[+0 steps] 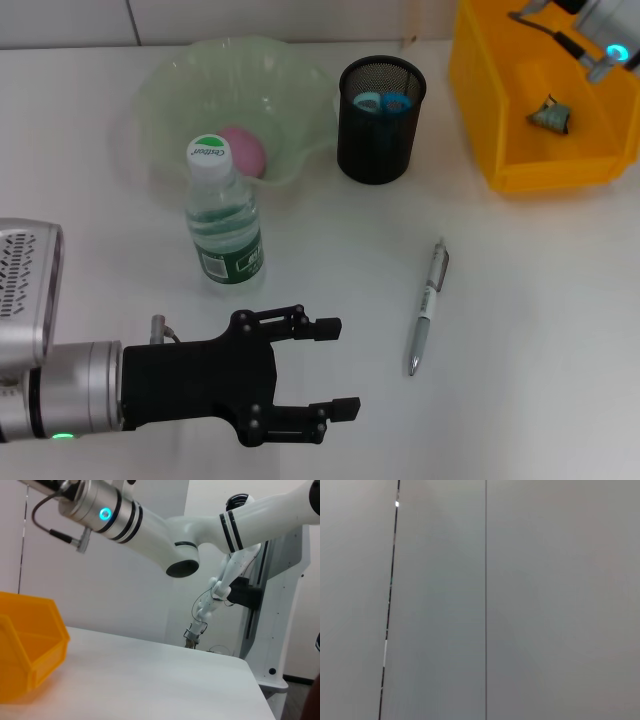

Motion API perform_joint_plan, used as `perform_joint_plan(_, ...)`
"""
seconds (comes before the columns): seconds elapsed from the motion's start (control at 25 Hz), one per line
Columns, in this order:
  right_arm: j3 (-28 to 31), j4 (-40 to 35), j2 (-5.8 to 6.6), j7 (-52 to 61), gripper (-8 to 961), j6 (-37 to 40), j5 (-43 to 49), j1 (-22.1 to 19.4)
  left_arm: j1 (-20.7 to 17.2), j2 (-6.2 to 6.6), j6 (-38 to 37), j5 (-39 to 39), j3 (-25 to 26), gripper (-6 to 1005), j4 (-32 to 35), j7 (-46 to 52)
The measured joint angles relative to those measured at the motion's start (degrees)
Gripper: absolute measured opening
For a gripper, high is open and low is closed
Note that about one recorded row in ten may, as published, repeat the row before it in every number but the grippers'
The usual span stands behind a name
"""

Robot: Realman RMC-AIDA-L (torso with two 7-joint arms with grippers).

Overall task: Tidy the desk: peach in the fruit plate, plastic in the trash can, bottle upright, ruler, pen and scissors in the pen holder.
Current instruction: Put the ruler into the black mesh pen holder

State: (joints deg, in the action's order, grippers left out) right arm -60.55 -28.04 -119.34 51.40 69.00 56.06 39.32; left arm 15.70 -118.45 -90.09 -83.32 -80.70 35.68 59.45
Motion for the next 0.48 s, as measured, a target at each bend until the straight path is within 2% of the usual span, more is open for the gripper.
perform_joint_plan(0.08,-0.26,3.65,-0.12,-4.04,380,0.0,-2.44,1.7,0.18,-0.03,0.01,0.0,-0.21,783,0.0,-0.08)
perform_joint_plan(0.48,-0.14,9.66,-0.37,-7.39,379,-1.23,-5.38,5.46,0.36,-0.1,0.0,0.0,-0.35,783,0.0,-0.8)
